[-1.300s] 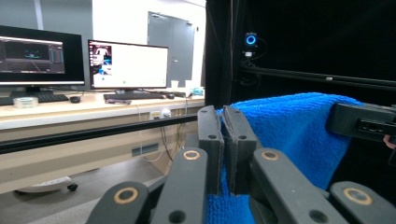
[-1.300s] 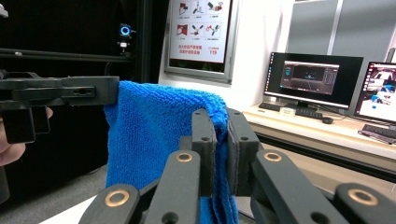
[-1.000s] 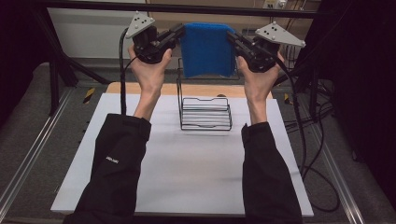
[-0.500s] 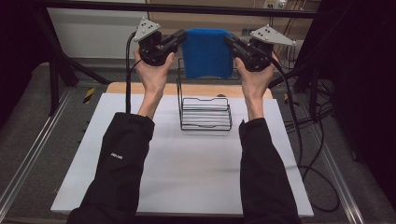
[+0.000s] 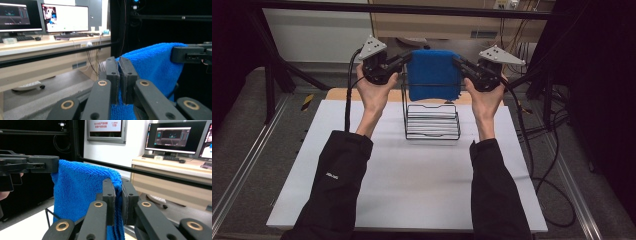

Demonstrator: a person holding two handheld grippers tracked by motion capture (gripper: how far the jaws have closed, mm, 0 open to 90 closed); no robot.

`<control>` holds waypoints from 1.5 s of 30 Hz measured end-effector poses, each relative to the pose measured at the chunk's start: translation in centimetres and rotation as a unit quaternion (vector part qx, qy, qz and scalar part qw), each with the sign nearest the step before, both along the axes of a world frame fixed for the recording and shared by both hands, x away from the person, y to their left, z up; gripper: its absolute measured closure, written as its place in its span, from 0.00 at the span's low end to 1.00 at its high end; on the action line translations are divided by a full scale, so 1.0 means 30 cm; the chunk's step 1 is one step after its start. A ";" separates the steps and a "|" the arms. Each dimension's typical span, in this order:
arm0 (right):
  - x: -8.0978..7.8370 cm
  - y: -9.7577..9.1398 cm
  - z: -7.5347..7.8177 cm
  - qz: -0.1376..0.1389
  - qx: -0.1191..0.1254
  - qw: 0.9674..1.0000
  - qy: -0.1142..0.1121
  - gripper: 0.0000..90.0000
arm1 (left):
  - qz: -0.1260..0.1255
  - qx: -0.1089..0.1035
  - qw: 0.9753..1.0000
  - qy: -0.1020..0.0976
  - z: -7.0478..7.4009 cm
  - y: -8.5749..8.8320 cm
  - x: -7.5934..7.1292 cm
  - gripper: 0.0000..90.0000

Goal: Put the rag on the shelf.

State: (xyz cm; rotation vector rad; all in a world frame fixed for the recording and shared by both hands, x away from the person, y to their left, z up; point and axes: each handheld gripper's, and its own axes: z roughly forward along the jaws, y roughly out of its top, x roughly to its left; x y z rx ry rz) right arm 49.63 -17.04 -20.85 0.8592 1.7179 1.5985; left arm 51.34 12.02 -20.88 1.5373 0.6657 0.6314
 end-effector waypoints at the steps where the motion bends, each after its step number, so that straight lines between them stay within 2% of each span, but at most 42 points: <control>1: -0.001 -0.001 -0.007 0.000 -0.001 1.000 0.001 0.93 | 0.000 -0.005 1.000 0.001 -0.005 0.000 -0.003 0.96; 2: -0.003 -0.003 -0.014 0.001 -0.001 1.000 0.003 0.93 | -0.006 -0.011 1.000 0.005 -0.009 0.000 -0.006 0.96; 4: -0.006 -0.007 -0.024 0.002 -0.002 1.000 0.003 0.93 | -0.012 -0.005 1.000 0.001 -0.013 0.002 -0.016 0.96; 12: -0.034 -0.023 -0.048 0.015 -0.001 1.000 0.010 0.92 | -0.029 -0.006 1.000 0.006 -0.036 0.007 -0.047 0.96; 16: -0.051 -0.029 -0.047 0.023 -0.009 1.000 0.012 0.92 | -0.039 0.007 0.999 0.003 -0.035 0.013 -0.067 0.96; 22: -0.072 -0.042 -0.051 0.028 -0.029 0.999 0.011 0.91 | -0.051 0.026 0.998 0.015 -0.047 0.007 -0.089 0.96; 25: -0.075 -0.045 -0.062 0.029 -0.043 0.999 0.011 0.91 | -0.053 0.036 0.998 0.014 -0.054 0.003 -0.099 0.96; 27: -0.076 -0.048 -0.069 0.029 -0.049 0.998 0.008 0.91 | -0.052 0.045 0.998 0.012 -0.058 0.001 -0.101 0.95; 33: -0.081 -0.045 -0.082 0.028 -0.061 0.998 0.001 0.91 | -0.061 0.055 0.996 0.021 -0.075 0.006 -0.103 0.95; 39: -0.089 -0.050 -0.092 0.046 -0.069 0.996 0.025 0.89 | -0.069 0.062 0.994 0.053 -0.096 0.017 -0.107 0.93; 45: -0.097 -0.056 -0.101 0.054 -0.072 0.995 0.045 0.81 | -0.060 0.077 0.994 0.057 -0.121 0.008 -0.122 0.94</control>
